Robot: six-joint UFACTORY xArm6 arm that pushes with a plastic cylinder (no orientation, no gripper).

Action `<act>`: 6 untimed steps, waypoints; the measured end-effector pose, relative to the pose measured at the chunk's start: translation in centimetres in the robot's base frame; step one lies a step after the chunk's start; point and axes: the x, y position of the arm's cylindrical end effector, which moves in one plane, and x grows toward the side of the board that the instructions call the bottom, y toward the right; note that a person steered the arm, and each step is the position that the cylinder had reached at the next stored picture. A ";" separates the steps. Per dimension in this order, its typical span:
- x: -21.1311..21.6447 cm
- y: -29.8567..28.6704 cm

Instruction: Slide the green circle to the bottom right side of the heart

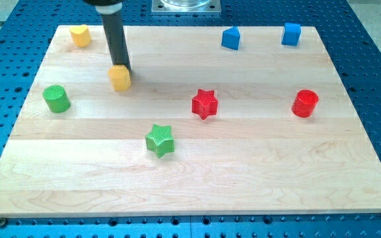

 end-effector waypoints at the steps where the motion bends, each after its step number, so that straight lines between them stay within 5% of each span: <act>1: 6.9 -0.9; 2: 11.6 -9.5; 6: 6.1 -12.2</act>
